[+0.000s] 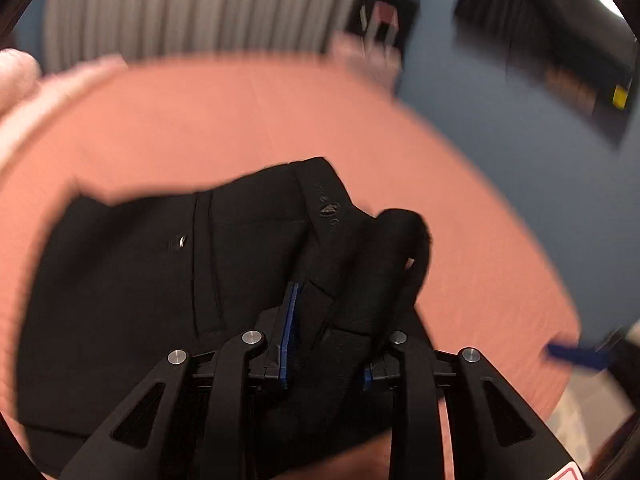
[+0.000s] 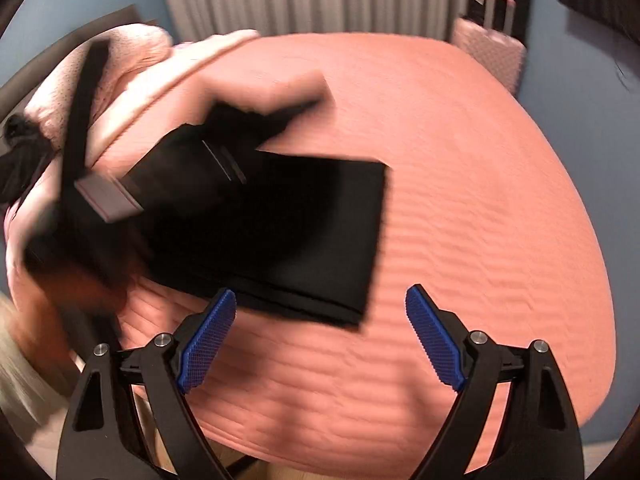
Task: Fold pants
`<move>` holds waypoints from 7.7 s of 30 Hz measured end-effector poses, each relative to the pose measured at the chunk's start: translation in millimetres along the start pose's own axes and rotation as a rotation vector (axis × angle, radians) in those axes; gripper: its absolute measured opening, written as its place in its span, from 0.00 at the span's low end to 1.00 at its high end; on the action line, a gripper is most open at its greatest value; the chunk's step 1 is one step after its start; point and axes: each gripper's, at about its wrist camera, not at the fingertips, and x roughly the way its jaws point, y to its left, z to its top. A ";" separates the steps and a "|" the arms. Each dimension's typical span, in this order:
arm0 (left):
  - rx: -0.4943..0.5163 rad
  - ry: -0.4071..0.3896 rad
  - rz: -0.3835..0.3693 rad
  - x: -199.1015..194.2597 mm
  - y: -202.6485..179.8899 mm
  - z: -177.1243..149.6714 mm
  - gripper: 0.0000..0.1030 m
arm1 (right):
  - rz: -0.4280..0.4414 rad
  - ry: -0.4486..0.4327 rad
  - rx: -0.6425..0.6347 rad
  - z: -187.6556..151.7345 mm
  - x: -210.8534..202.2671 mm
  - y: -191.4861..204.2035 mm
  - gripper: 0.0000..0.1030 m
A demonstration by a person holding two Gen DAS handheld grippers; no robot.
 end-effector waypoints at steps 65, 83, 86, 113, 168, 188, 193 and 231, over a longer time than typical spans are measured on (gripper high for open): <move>-0.119 0.103 0.383 -3.6 154.7 12.4 0.71 | 0.164 0.077 0.036 85.0 127.2 0.0 0.00; -0.277 0.081 0.380 -65.9 146.6 -67.8 0.78 | 0.082 0.135 0.038 1.2 36.0 -42.7 0.10; -0.341 0.060 0.387 -77.1 148.8 -63.9 0.77 | 0.131 0.091 0.074 3.5 16.4 -38.7 0.10; -0.377 0.067 0.304 -99.9 182.9 -76.7 0.79 | 0.187 0.120 0.150 -14.1 6.1 -90.8 0.77; -0.367 0.137 0.036 -13.2 158.7 -55.9 0.73 | 0.469 0.172 0.317 1.4 69.2 -87.2 0.69; -0.148 -0.016 0.425 -78.2 161.1 -35.7 0.25 | 0.115 -0.024 0.222 24.9 -2.7 -89.3 0.36; -0.089 -0.021 0.251 -36.9 134.1 16.0 0.40 | 0.248 0.071 -0.022 69.5 54.2 -2.1 0.34; -0.315 0.112 -0.028 -4.4 192.7 -68.4 0.44 | 0.419 0.174 0.252 -14.6 74.2 -68.6 0.40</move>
